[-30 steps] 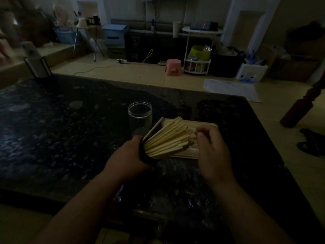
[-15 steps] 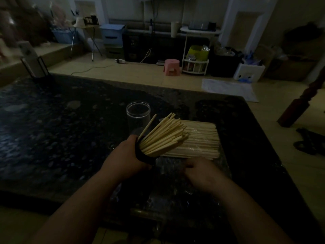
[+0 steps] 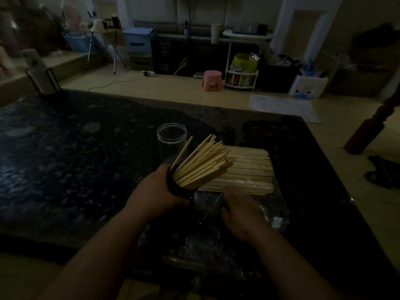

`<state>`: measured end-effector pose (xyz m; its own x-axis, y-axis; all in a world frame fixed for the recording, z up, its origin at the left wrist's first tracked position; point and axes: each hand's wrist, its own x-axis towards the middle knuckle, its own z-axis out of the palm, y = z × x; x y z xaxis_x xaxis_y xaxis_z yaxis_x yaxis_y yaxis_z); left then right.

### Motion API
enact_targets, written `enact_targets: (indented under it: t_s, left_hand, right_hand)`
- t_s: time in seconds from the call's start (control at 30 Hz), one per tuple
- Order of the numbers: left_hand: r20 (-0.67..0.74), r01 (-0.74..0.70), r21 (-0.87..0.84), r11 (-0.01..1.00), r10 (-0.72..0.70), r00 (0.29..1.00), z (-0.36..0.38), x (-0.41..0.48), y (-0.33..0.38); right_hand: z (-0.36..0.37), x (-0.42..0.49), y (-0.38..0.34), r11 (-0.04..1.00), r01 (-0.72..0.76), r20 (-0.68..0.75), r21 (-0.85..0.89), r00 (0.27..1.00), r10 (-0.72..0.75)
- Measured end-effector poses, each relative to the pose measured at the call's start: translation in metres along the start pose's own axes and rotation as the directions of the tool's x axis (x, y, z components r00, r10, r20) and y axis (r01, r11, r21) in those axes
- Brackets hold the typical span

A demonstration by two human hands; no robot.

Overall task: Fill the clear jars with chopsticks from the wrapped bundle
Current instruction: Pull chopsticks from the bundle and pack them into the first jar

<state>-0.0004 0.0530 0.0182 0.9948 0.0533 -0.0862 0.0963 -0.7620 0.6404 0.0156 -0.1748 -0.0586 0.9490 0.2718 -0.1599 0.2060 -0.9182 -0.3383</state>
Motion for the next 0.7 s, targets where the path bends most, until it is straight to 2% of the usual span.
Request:
enact_targets:
  t_s: [0.17,0.47,0.7]
  left_hand:
    - [-0.008,-0.018,-0.003,1.000,0.018,1.000,0.000,-0.002,-0.002]
    - [0.002,-0.026,0.008,1.000,0.026,1.000,0.001,0.000,-0.004]
    - [-0.002,-0.026,0.013,1.000,0.026,1.000,0.003,0.001,-0.005]
  right_hand:
    - [0.011,0.014,-0.001,1.000,-0.005,-0.057,-0.027,0.998,0.003]
    - [0.011,0.021,-0.008,0.979,-0.066,-0.132,-0.190,0.990,0.041]
    - [0.010,0.023,-0.007,0.983,-0.092,-0.132,-0.162,0.989,0.071]
